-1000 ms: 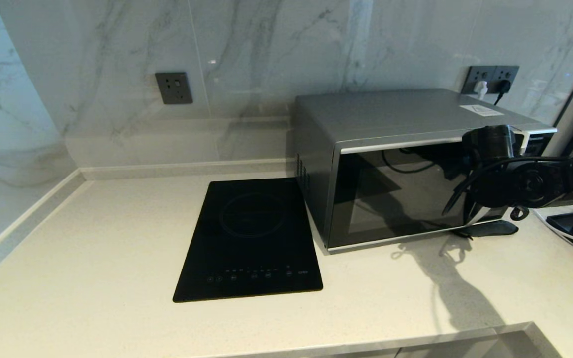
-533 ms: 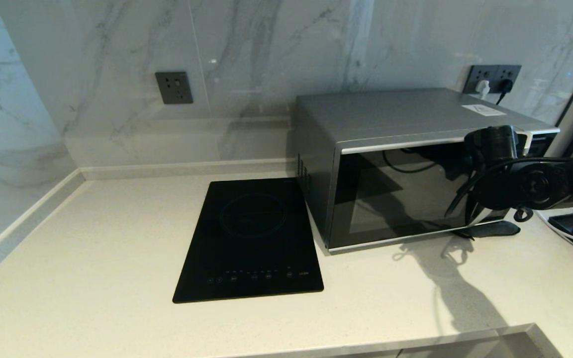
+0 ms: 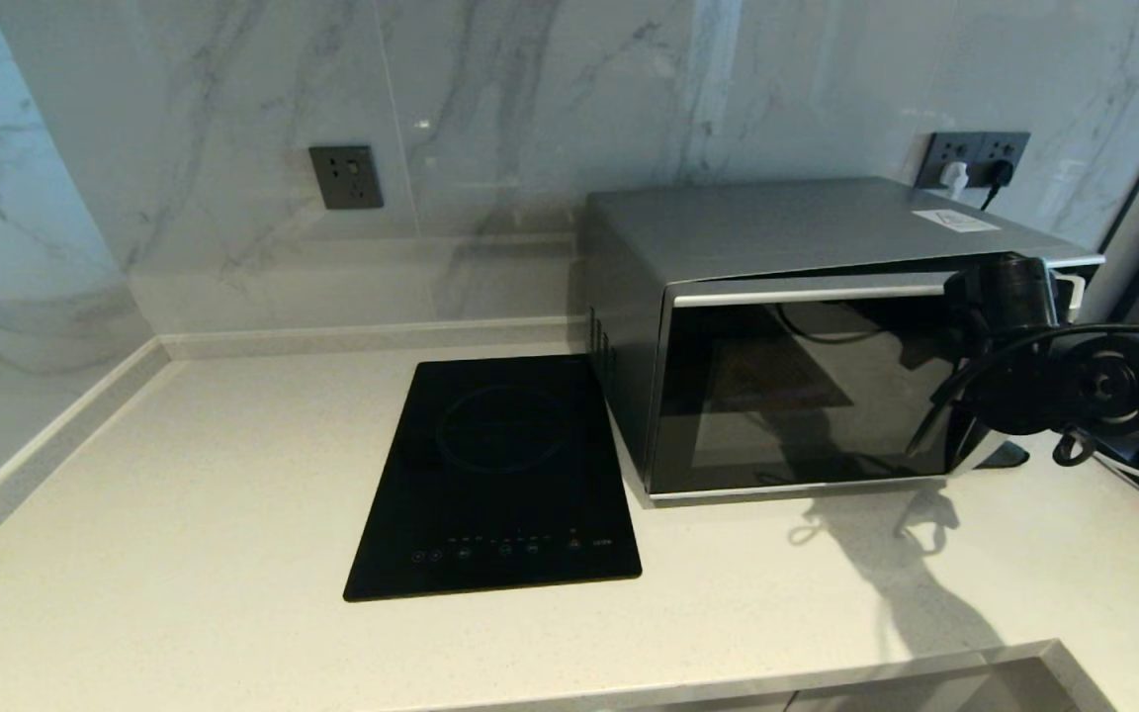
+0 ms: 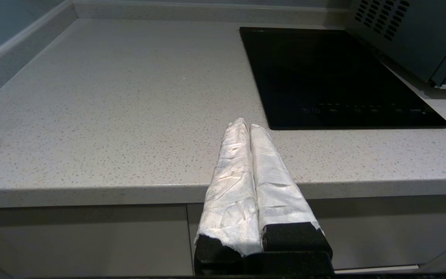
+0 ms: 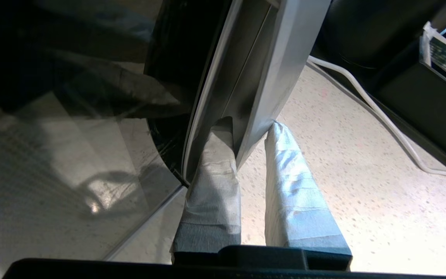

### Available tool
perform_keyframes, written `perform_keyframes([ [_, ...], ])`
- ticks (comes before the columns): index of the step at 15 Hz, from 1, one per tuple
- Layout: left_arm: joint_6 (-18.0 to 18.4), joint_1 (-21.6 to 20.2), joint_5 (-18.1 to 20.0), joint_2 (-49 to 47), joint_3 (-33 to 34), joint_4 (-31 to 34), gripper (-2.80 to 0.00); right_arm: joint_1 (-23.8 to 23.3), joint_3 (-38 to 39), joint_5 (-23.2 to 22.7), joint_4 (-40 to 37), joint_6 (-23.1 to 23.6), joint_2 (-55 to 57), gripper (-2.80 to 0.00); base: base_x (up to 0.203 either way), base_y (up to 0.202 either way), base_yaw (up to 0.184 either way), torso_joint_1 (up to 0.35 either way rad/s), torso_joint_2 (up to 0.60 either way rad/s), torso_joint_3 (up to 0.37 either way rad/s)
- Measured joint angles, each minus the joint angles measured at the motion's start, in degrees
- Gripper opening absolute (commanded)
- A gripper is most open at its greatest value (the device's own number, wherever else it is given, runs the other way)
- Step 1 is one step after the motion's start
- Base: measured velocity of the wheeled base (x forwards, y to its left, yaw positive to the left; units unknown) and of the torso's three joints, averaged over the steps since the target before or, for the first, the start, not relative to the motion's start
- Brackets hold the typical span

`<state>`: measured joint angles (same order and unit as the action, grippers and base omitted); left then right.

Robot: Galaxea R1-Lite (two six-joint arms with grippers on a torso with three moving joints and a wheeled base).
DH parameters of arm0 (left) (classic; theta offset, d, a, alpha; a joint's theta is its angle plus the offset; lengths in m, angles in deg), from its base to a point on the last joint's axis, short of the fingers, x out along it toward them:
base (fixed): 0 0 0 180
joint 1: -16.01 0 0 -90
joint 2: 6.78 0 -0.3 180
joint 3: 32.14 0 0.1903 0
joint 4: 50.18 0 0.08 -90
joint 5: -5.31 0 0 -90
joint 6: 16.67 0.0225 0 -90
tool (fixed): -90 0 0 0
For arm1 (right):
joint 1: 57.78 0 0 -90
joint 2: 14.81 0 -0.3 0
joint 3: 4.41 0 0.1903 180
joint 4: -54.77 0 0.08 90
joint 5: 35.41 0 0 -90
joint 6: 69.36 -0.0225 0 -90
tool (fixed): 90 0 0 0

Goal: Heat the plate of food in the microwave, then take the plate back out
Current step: Open the microwave oven

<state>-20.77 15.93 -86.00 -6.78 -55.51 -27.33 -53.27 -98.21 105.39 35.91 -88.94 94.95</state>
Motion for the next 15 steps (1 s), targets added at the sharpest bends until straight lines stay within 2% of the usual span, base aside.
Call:
perform_keyframes([
  [1, 0.0, 0.0, 0.0, 0.0, 0.0, 0.0, -2.8, 0.1, 0.8, 0.0, 0.1, 0.0, -0.4, 0.0, 0.0, 0.0, 0.0, 0.0, 0.0, 0.0],
  [8, 0.0, 0.0, 0.0, 0.0, 0.0, 0.0, -2.8, 2.9, 5.5, 0.1, 2.4, 0.1, -3.6, 0.0, 0.0, 0.0, 0.0, 0.0, 0.0, 0.0],
  [12, 0.0, 0.0, 0.0, 0.0, 0.0, 0.0, -2.8, 7.5, 9.8, -0.5, 2.4, 0.0, -9.3, 0.0, 0.0, 0.0, 0.0, 0.0, 0.0, 0.0],
  [15, 0.0, 0.0, 0.0, 0.0, 0.0, 0.0, -2.8, 12.5, 13.6, -3.8, 1.8, 1.5, -16.6, 0.0, 0.0, 0.0, 0.0, 0.0, 0.0, 0.0],
])
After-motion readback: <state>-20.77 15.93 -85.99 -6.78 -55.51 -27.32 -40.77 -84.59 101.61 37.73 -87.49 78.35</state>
